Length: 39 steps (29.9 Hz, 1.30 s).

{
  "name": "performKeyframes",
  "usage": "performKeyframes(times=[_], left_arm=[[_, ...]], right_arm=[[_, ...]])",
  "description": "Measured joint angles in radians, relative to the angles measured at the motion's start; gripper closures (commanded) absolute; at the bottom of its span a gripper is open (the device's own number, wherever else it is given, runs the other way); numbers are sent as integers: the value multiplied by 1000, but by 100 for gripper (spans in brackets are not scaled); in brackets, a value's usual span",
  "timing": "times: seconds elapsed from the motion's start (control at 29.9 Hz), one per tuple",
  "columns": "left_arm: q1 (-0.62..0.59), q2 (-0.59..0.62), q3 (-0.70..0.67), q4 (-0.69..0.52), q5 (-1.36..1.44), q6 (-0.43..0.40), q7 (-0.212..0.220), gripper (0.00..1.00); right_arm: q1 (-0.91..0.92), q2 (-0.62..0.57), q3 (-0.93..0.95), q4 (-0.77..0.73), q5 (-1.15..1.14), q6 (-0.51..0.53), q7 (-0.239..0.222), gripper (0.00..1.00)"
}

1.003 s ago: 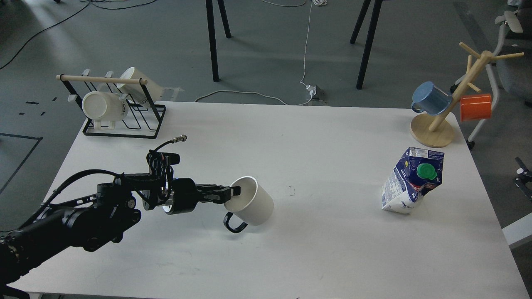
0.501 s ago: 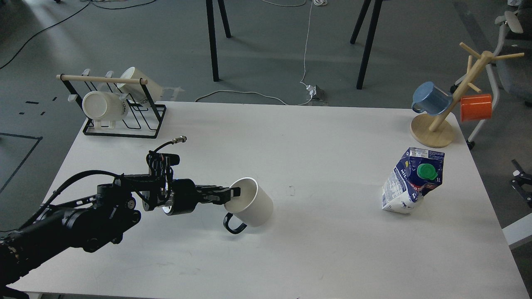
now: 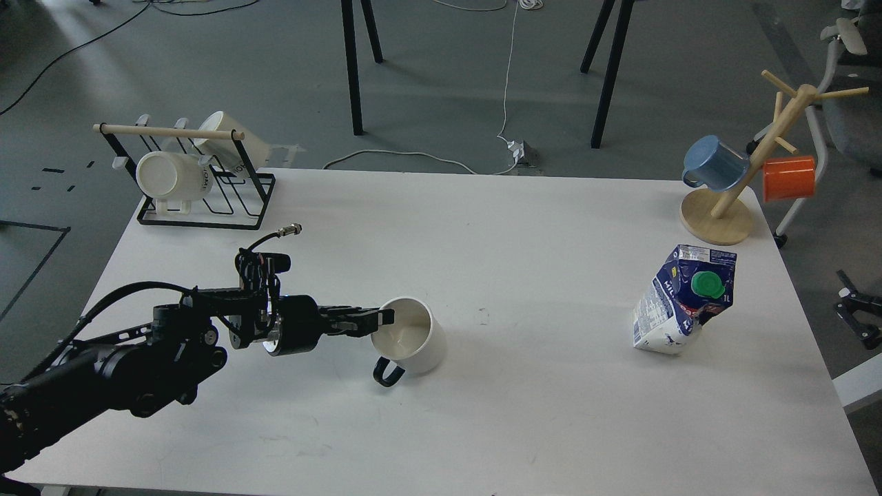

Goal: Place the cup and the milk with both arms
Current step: 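Release the mug and withdraw the left gripper toward the rack, then bring the right gripper to the milk carton and grasp its base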

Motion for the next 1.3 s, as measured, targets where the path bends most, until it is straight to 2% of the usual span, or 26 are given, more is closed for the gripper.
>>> performKeyframes(times=[0.13,0.3,0.5,0.7,0.84,1.0,1.3], left_arm=[[-2,13,-3,-20,-108,-10,0,20],[-4,28,-21,-34,-185,-20,0,17],[24,104,-186,-94,-424,-142,0,16],[94,134,-337,-130,-627,-160,0,15],[122,130,-357,-133,-638,-161,0,13],[143,120,-359,-136,-639,-161,0,13],[162,119,-360,-134,-636,-161,0,12]], right_arm=[[0,0,2,2,2,0,0,4],[-4,0,3,2,6,0,-1,4],[-119,0,0,6,81,0,12,4],[-229,45,-63,67,94,0,12,4],[-221,106,-167,146,85,0,10,4],[-126,193,-309,194,68,0,10,4],[-73,238,-343,188,73,0,16,4]])
